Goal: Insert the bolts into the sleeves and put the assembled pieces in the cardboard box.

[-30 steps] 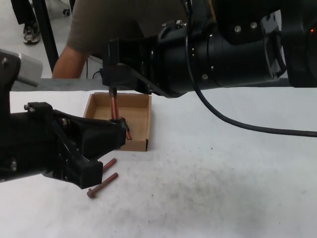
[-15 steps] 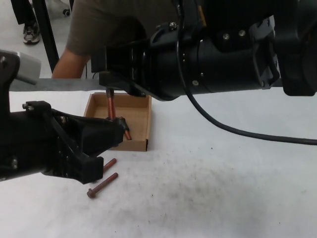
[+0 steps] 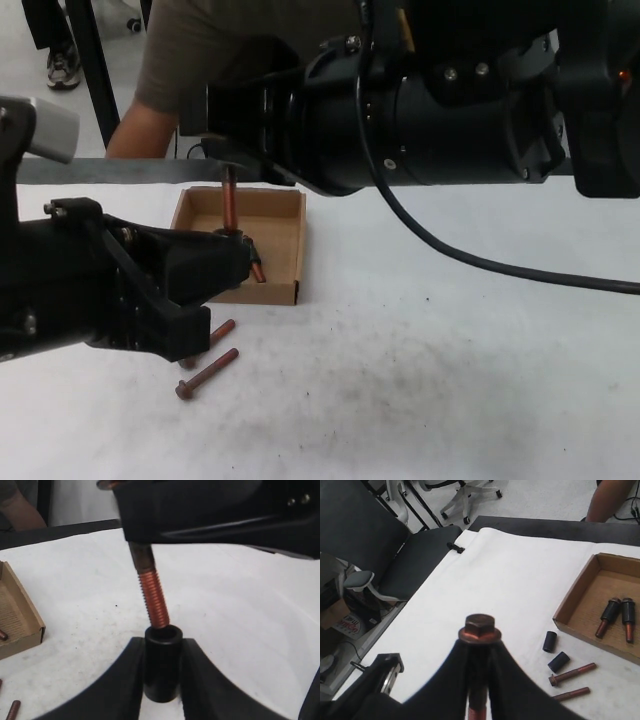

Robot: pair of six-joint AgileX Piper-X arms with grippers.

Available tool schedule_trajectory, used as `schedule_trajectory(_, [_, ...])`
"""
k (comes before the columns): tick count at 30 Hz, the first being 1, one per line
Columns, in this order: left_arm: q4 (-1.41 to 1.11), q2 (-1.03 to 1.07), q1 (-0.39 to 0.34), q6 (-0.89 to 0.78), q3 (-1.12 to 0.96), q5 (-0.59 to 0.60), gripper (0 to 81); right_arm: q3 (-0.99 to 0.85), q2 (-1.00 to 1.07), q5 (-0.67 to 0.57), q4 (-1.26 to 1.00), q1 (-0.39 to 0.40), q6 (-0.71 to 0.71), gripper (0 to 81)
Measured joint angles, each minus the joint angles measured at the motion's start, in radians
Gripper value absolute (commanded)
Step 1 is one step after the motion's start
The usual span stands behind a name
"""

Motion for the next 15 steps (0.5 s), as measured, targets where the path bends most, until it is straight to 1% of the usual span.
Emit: schedule_trajectory(15, [0.000, 0.000, 0.000, -0.004, 0.000, 0.000, 0.8, 0.000, 0.000, 0.045, 0.000, 0.036, 0.000, 0.2])
